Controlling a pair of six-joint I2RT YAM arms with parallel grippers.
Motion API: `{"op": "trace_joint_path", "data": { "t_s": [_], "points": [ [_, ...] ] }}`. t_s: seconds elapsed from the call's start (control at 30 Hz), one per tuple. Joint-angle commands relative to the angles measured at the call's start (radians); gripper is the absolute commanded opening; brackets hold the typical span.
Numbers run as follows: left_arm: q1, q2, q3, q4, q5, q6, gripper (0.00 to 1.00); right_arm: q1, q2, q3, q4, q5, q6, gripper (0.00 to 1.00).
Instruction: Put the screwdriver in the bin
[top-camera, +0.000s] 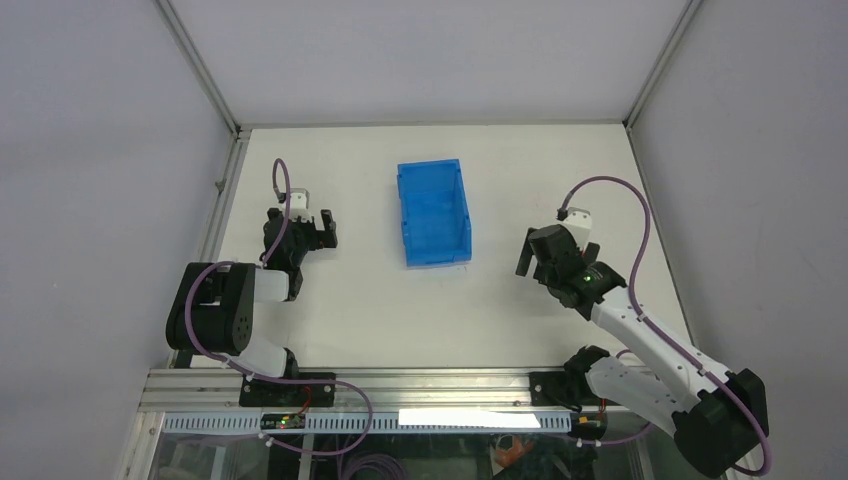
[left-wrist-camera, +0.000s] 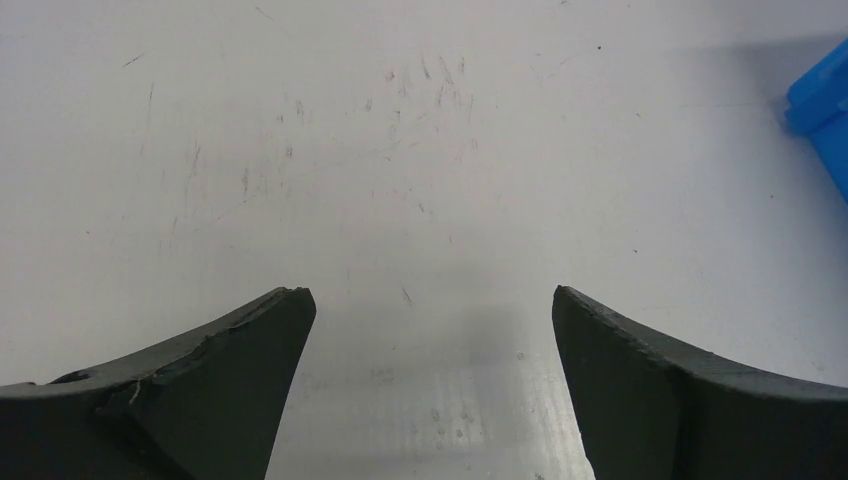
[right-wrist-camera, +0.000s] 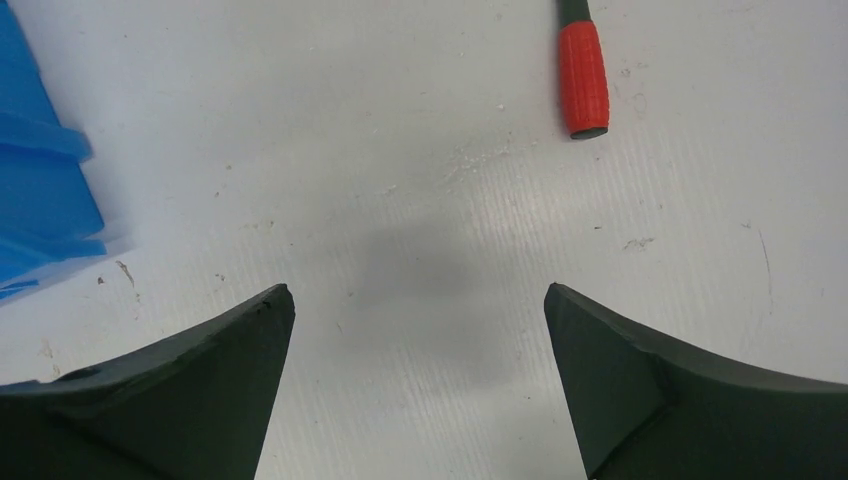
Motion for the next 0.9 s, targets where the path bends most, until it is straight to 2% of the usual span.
{"op": "trace_joint_path", "data": {
  "t_s": [0.0, 0.13, 0.2, 0.3, 0.33, 0.5, 0.73, 0.87],
  "points": [
    [-0.008, -0.024, 0.005, 0.027, -0.003, -0.017, 0.99, -0.004, -0.008, 0.026, 0.029, -0.009, 0.0, 0.99],
    [-0.009, -0.024, 0.005, 0.027, -0.003, -0.018, 0.99, -0.013, 0.05, 0.118, 0.018, 0.004, -0.049, 0.99],
    [-0.008, -0.024, 0.005, 0.027, -0.003, -0.017, 0.99, -0.058, 0.097, 0.191, 0.0, -0.002, -0.088, 0.99],
    [-0.009, -0.025, 0.005, 0.027, -0.003, -0.017, 0.99, -0.202, 0.183, 0.305, -0.01, -0.133, -0.181, 0.99],
    [-0.009, -0.024, 0.005, 0.027, -0.003, -0.018, 0.99, -0.258, 0.213, 0.335, -0.008, -0.222, -0.222, 0.99],
    [-0.009, -0.024, 0.005, 0.027, -0.004, -0.018, 0.99, -0.432, 0.386, 0.439, -0.033, -0.327, -0.36, 0.99],
    [-0.008, -0.024, 0.005, 0.027, -0.003, -0.017, 0.99, -0.569, 0.653, 0.497, -0.021, -0.428, -0.372, 0.99],
    [-0.008, -0.024, 0.005, 0.027, -0.003, -0.017, 0.99, -0.604, 0.759, 0.497, 0.003, -0.418, -0.352, 0.99]
  ]
}}
